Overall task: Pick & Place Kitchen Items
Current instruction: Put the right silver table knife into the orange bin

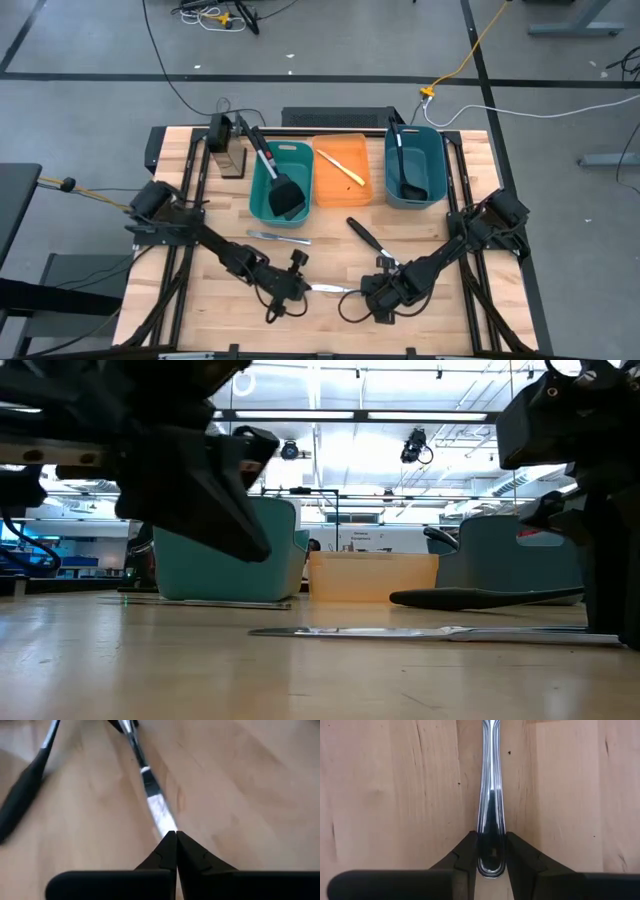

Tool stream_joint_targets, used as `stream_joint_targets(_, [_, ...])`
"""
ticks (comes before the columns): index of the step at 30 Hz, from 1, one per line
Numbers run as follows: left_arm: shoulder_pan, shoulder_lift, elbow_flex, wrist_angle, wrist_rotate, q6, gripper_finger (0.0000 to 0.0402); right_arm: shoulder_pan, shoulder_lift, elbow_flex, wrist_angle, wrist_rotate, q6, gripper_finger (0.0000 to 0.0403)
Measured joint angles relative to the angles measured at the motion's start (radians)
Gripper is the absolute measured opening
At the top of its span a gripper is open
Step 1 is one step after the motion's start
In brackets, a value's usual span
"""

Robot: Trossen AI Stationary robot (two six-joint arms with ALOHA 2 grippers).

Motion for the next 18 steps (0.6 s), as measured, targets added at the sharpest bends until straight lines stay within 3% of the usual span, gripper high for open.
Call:
stream_joint_targets(5, [-0.044,-0.083,-0.012,-0.044,-0.073,0.019,0.0007,0.001,0.002,0.032,-0.019,0.008,-0.031,0.0081])
stream_joint_targets(18, [-0.100,-0.385,-0.228,0.038,-0.152,-0.048,0.0005,0.001,-0.049,0.035,-0.021,0.050,-0.051,0.0081])
